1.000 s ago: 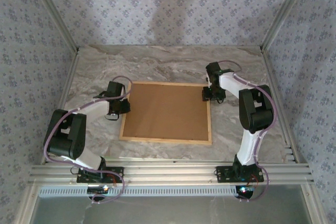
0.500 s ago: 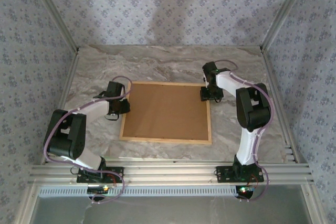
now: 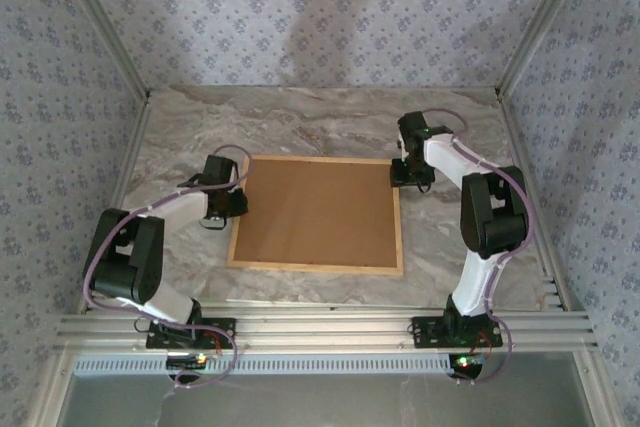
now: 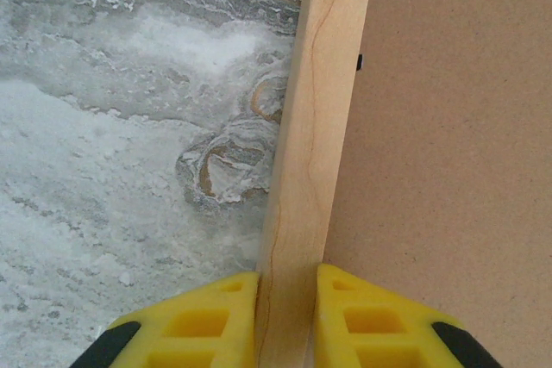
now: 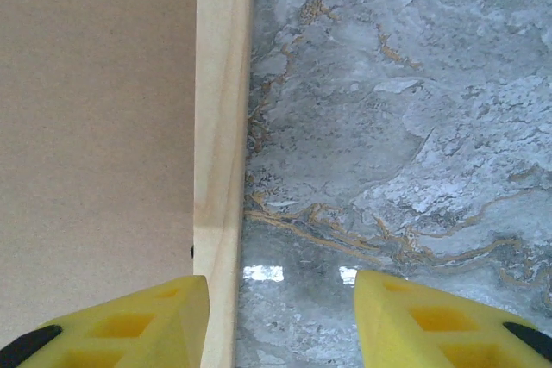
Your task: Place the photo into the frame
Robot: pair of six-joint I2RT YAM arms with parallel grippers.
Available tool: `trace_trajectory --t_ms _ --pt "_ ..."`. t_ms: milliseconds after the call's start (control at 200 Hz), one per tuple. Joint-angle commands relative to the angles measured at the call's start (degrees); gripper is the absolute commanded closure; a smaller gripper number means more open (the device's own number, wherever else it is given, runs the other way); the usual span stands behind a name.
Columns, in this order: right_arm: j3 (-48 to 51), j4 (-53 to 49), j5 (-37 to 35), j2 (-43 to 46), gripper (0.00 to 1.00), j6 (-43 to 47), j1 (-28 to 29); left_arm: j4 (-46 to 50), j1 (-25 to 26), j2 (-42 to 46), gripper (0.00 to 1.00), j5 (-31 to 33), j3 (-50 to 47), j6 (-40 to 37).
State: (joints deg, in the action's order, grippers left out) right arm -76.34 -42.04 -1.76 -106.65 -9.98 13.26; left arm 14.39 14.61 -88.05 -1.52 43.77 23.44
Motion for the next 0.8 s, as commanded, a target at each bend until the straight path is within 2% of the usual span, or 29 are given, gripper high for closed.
trace_trajectory --t_ms 0,795 --pt "0.05 -1.07 -0.18 -1.92 0.51 0.57 0.1 4.09 0.07 0.28 0.79 -1.64 -1.67 -0.77" --pt "-0.31 1.63 3.85 -7.52 0.52 -0.57 3.65 3.01 0.07 -0.8 0.79 -2.68 -1.94 -0.81"
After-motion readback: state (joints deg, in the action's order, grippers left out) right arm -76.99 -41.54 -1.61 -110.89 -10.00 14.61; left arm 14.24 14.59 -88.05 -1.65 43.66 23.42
